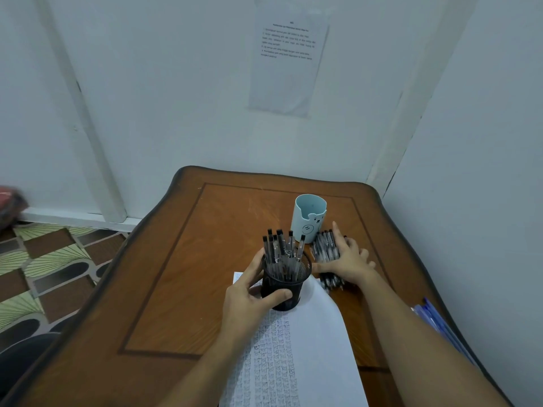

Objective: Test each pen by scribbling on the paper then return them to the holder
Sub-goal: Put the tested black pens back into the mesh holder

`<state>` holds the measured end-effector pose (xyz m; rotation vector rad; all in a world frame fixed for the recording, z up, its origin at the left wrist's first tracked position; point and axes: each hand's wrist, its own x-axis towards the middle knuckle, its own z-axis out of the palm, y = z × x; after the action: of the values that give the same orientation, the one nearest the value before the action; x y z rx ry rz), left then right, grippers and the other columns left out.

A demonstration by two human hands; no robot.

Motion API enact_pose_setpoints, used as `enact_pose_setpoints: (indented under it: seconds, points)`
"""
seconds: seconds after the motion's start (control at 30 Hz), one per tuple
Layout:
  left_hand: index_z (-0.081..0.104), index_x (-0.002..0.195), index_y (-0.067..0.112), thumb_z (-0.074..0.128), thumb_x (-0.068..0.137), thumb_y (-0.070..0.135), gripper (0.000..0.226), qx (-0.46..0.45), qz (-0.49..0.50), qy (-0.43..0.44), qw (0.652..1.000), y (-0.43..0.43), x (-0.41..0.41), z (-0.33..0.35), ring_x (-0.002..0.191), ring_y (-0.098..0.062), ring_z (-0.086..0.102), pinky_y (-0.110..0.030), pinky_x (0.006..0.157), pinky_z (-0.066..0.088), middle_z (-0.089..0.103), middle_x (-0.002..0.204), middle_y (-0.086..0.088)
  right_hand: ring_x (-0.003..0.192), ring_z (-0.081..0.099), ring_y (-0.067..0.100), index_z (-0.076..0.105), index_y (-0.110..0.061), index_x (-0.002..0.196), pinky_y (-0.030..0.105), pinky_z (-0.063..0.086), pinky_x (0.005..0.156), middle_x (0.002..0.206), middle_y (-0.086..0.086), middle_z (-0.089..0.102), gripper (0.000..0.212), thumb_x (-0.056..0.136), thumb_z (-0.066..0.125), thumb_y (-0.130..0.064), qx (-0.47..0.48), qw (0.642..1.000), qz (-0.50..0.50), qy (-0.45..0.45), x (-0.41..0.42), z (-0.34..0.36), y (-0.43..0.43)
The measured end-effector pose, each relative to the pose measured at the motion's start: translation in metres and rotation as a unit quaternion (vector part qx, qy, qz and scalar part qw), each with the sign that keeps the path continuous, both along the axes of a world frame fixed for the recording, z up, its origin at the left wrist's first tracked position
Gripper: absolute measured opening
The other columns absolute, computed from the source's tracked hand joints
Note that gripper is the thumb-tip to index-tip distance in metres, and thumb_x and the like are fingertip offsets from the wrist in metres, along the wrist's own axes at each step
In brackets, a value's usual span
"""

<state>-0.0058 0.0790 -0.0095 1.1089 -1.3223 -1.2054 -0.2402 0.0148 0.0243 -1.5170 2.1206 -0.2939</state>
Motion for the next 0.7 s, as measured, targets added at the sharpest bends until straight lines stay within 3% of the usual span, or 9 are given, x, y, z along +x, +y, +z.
enact_pose_setpoints:
  seconds: [0.07,0.27,0.4,0.53,0.63,0.7]
  points:
    - [0.047,0.135,0.053,0.086,0.068,0.010,0.089,-0.005,-0.003,-0.004,1.000,-0.001,0.000,-0.001,0.114,-0.001,0.060,-0.028,0.092,0.051,0.061,0.125,0.026,0.148,0.010,0.037,-0.014,-0.063,0.146,0.053,0.015,0.114,0.166,0.004,0.003,0.130,0.059,0.082,-0.068,-0.004,1.000,0.004,-0.009,-0.001,0.000,-0.001]
    - [0.047,0.135,0.053,0.086,0.067,0.009,0.090,0.003,-0.002,0.002,1.000,0.000,0.001,0.000,0.112,0.002,0.060,-0.025,0.091,0.050,0.062,0.122,0.028,0.143,0.012,0.035,0.003,-0.064,0.147,0.055,0.015,0.116,0.160,0.009,0.013,0.117,0.070,0.087,-0.038,-0.016,0.997,0.000,-0.072,-0.007,0.006,0.000]
    - [0.047,0.134,0.053,0.087,0.066,0.009,0.090,0.005,-0.001,0.004,1.000,0.000,0.001,0.000,0.111,0.001,0.061,-0.027,0.092,0.051,0.063,0.121,0.025,0.142,0.016,0.036,0.004,-0.066,0.146,0.056,0.017,0.117,0.158,0.010,0.017,0.120,0.073,0.086,-0.019,-0.027,0.991,-0.003,-0.129,-0.012,0.007,-0.002]
    - [0.048,0.133,0.055,0.086,0.067,0.007,0.090,0.008,-0.001,0.009,1.000,0.000,0.001,0.001,0.109,0.001,0.062,-0.026,0.088,0.052,0.064,0.121,0.025,0.140,0.032,0.033,0.009,-0.084,0.129,0.056,0.032,0.115,0.163,0.007,0.013,0.133,0.060,0.089,-0.003,-0.052,0.969,0.026,-0.240,-0.016,0.002,-0.006]
    - [0.048,0.132,0.056,0.086,0.066,0.006,0.090,0.012,0.001,0.011,1.000,0.000,0.000,0.001,0.108,0.002,0.062,-0.022,0.084,0.050,0.064,0.119,0.027,0.124,0.047,0.022,0.007,-0.068,0.145,0.040,0.049,0.096,0.164,0.006,0.014,0.133,0.067,0.080,0.012,-0.044,0.961,0.031,-0.270,-0.015,0.006,-0.005]
    - [0.048,0.131,0.056,0.087,0.066,0.007,0.090,0.016,0.002,0.012,1.000,0.000,0.000,0.001,0.108,0.000,0.063,-0.025,0.085,0.051,0.064,0.119,0.025,0.114,0.056,0.023,0.009,-0.064,0.147,0.039,0.054,0.089,0.160,0.008,0.022,0.131,0.068,0.077,0.016,-0.037,0.960,0.031,-0.277,-0.015,0.008,-0.007]
